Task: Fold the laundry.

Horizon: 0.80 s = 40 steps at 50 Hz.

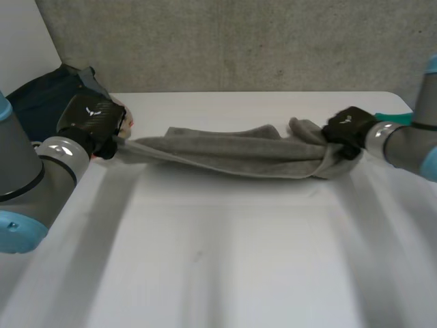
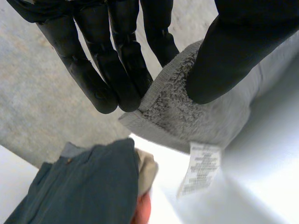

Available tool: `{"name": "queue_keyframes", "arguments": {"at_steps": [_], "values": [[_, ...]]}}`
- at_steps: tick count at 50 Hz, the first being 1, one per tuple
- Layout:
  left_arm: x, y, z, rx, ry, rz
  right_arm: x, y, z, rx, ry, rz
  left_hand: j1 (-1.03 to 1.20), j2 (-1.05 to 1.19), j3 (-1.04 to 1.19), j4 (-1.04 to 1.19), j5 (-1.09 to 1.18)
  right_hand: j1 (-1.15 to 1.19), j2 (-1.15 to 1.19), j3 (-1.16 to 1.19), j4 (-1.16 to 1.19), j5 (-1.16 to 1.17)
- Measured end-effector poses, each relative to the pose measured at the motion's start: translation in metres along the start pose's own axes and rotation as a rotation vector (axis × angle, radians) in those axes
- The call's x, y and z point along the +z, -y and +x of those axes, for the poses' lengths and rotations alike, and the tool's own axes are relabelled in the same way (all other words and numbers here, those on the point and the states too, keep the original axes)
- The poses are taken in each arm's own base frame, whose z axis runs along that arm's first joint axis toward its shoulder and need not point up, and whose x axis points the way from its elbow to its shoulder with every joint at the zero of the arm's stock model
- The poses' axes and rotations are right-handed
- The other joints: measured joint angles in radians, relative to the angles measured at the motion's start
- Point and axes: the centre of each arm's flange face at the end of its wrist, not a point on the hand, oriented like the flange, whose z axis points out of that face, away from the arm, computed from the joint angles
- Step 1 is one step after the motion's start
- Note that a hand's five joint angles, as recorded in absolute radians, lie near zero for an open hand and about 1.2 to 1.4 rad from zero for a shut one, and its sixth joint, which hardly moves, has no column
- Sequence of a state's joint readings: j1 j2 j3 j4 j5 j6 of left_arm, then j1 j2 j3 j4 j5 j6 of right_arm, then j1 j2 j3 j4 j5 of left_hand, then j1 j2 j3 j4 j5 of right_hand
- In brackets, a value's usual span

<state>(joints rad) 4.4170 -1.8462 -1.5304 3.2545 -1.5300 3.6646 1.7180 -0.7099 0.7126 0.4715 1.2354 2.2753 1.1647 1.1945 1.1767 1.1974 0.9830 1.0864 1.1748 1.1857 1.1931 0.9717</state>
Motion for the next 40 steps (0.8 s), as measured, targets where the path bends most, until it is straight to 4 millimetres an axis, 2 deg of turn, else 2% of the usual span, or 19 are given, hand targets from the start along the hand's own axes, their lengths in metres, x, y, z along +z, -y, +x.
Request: {"name": "queue_keyframes", "arguments": {"at_steps": [5, 9, 12, 17, 22, 26, 27, 30, 31, 32, 36, 38, 40], "values": [[-0.017, -0.005, -0.003, 0.055, -0.026, -0.108, -0.051, -0.011, 0.002, -0.006, 0.029, -0.156, 0.000, 0.000, 0.000, 0.000, 0.000, 0.011, 0.000, 0.000, 0.000, 0.037], [-0.038, -0.013, -0.005, 0.101, -0.073, -0.242, -0.090, -0.020, -0.007, -0.034, 0.115, -0.263, 0.000, 0.000, 0.000, 0.000, 0.000, 0.011, 0.000, 0.000, 0.000, 0.039], [-0.054, -0.021, -0.006, 0.134, -0.126, -0.345, -0.111, -0.025, -0.015, -0.046, 0.180, -0.316, 0.000, 0.000, 0.000, 0.000, 0.000, 0.011, 0.000, 0.000, 0.000, 0.039], [-0.063, -0.029, -0.011, 0.198, -0.180, -0.430, -0.121, -0.027, -0.013, -0.017, 0.206, -0.334, 0.000, 0.000, 0.000, 0.000, 0.000, 0.011, 0.000, 0.000, 0.000, 0.039], [-0.043, -0.023, -0.021, 0.247, -0.148, -0.370, -0.105, -0.018, 0.003, 0.068, 0.111, -0.267, 0.000, 0.000, 0.000, 0.000, 0.000, 0.011, 0.000, 0.000, 0.000, 0.039], [-0.002, 0.008, -0.037, 0.256, -0.016, -0.185, -0.081, 0.003, 0.036, 0.173, -0.095, -0.097, 0.000, 0.000, 0.000, 0.000, 0.000, 0.011, 0.000, 0.000, 0.000, 0.039], [0.008, 0.020, -0.043, 0.248, 0.030, -0.127, -0.077, 0.007, 0.043, 0.186, -0.134, -0.062, 0.000, 0.000, 0.000, 0.000, 0.000, 0.010, 0.000, 0.000, 0.000, 0.039], [0.032, 0.061, -0.065, 0.205, 0.175, 0.065, -0.067, 0.031, 0.079, 0.241, -0.343, 0.129, 0.000, 0.000, 0.000, 0.000, 0.000, 0.011, 0.000, 0.000, 0.000, 0.039], [0.036, 0.074, -0.071, 0.189, 0.212, 0.121, -0.066, 0.038, 0.090, 0.254, -0.402, 0.188, 0.000, 0.000, 0.000, 0.000, 0.000, 0.010, 0.000, 0.000, 0.000, 0.039], [0.042, 0.094, -0.080, 0.162, 0.268, 0.215, -0.067, 0.049, 0.104, 0.272, -0.485, 0.276, 0.000, 0.000, 0.000, 0.000, 0.000, 0.010, 0.000, 0.000, 0.000, 0.039], [0.048, 0.145, -0.100, 0.086, 0.380, 0.450, -0.074, 0.079, 0.135, 0.314, -0.683, 0.530, 0.000, 0.000, 0.000, 0.000, 0.000, 0.011, 0.000, 0.002, 0.000, 0.039], [0.049, 0.160, -0.106, 0.054, 0.414, 0.523, -0.078, 0.090, 0.142, 0.321, -0.742, 0.627, 0.000, 0.000, 0.000, 0.000, 0.000, 0.011, 0.000, 0.002, 0.000, 0.044], [0.050, 0.165, -0.109, 0.034, 0.432, 0.548, -0.081, 0.096, 0.144, 0.321, -0.768, 0.679, 0.000, 0.000, 0.000, 0.000, 0.000, 0.011, 0.000, 0.002, 0.000, 0.047]]}}
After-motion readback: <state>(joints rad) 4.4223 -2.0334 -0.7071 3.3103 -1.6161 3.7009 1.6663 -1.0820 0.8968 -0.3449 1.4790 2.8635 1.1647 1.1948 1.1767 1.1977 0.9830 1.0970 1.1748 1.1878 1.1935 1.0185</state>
